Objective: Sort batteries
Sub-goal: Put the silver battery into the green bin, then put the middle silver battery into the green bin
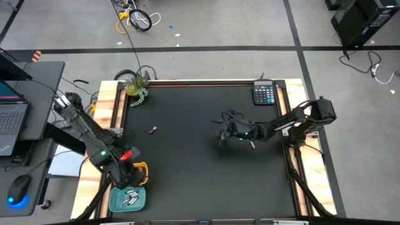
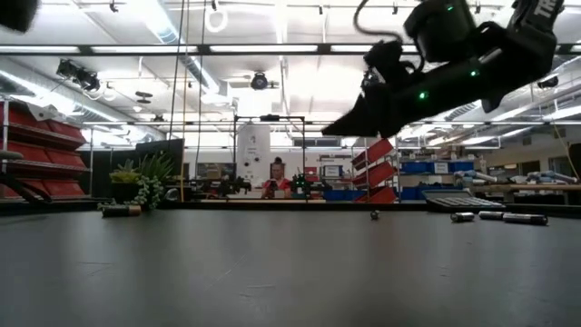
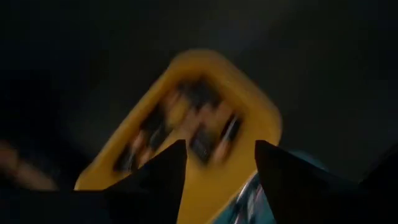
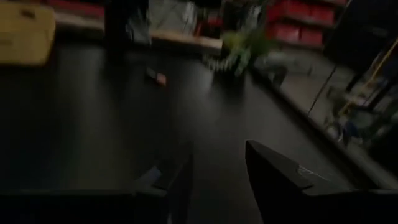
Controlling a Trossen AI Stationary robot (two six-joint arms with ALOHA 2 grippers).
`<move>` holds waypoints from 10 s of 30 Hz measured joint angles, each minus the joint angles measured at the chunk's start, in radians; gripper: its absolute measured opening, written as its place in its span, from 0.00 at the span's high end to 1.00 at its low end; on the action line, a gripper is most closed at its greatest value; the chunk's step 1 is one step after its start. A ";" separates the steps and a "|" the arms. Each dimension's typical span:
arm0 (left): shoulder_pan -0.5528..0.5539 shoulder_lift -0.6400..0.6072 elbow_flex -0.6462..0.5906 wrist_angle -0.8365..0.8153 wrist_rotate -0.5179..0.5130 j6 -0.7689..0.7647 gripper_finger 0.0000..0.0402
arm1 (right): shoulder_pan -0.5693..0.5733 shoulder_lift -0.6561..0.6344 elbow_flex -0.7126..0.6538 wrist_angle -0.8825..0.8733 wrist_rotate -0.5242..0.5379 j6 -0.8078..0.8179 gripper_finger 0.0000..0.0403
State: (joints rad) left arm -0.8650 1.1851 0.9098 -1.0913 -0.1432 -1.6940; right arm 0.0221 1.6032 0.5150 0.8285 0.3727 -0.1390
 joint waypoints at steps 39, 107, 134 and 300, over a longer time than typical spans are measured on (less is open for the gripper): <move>0.424 0.114 0.034 0.325 -0.959 0.992 0.50 | 0.664 -0.289 0.014 -1.589 0.250 1.639 0.62; 0.592 0.684 0.035 1.888 -0.176 1.512 0.53 | 0.588 -0.049 -0.027 -0.030 0.408 0.338 0.93; 0.593 0.578 0.034 1.566 -0.195 1.584 0.91 | 0.557 -0.051 -0.026 -0.103 0.417 0.436 0.65; 0.496 0.687 0.032 1.845 -0.410 1.713 0.88 | 0.430 -0.087 0.022 -0.107 0.086 0.108 0.93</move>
State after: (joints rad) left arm -0.3687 1.8717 0.9421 0.7540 -0.5530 0.0189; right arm 0.4519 1.5166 0.5365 0.7212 0.4583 -0.0307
